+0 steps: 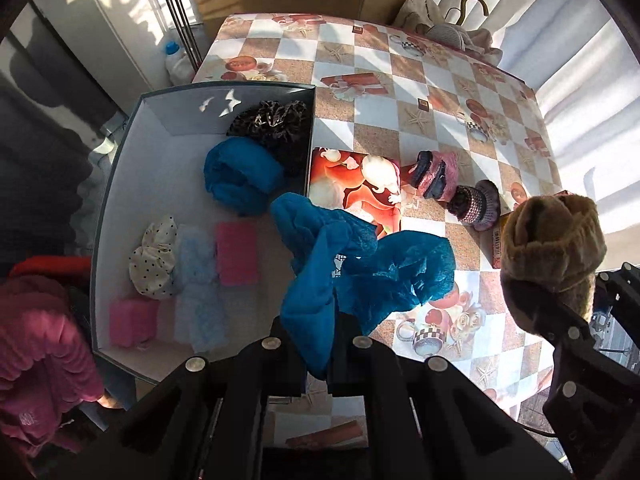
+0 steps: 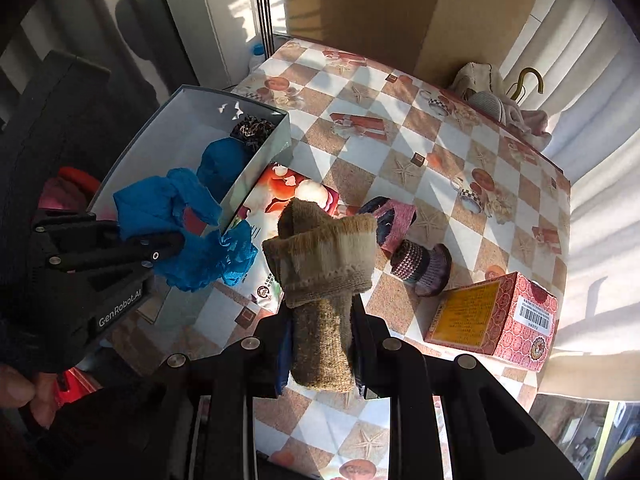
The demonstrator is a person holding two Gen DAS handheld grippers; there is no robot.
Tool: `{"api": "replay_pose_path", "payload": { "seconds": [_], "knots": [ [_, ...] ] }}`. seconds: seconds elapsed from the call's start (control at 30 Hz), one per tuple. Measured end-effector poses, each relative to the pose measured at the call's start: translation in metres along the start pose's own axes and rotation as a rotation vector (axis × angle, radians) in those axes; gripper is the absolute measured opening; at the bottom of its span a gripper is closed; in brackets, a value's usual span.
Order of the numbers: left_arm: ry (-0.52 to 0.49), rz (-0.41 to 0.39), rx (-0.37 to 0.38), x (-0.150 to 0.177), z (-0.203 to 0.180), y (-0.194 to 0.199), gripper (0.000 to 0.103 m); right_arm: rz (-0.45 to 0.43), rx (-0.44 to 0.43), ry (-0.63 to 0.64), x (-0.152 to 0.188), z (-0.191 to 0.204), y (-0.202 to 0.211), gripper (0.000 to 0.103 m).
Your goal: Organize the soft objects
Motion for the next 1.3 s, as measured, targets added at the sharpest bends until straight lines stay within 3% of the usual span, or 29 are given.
{"api": "replay_pose_path", "payload": {
  "seconds": [1.3],
  "knots": [
    [0.222, 0.0, -0.038, 0.05, 0.084, 0.003, 0.007, 0.074, -0.102, 0.336, -0.002, 0.095, -0.02, 0.025]
  ]
}}
Point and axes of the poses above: each gripper's, at about its wrist camera, not at the fingertips, and y roughly against the way its jaws point, z to its left, x to its underside, the point moved 8 cm from there along -y, roughly the way its jaws point, and after that the axes turned 9 degrees about -x, right-handed, at the moved point
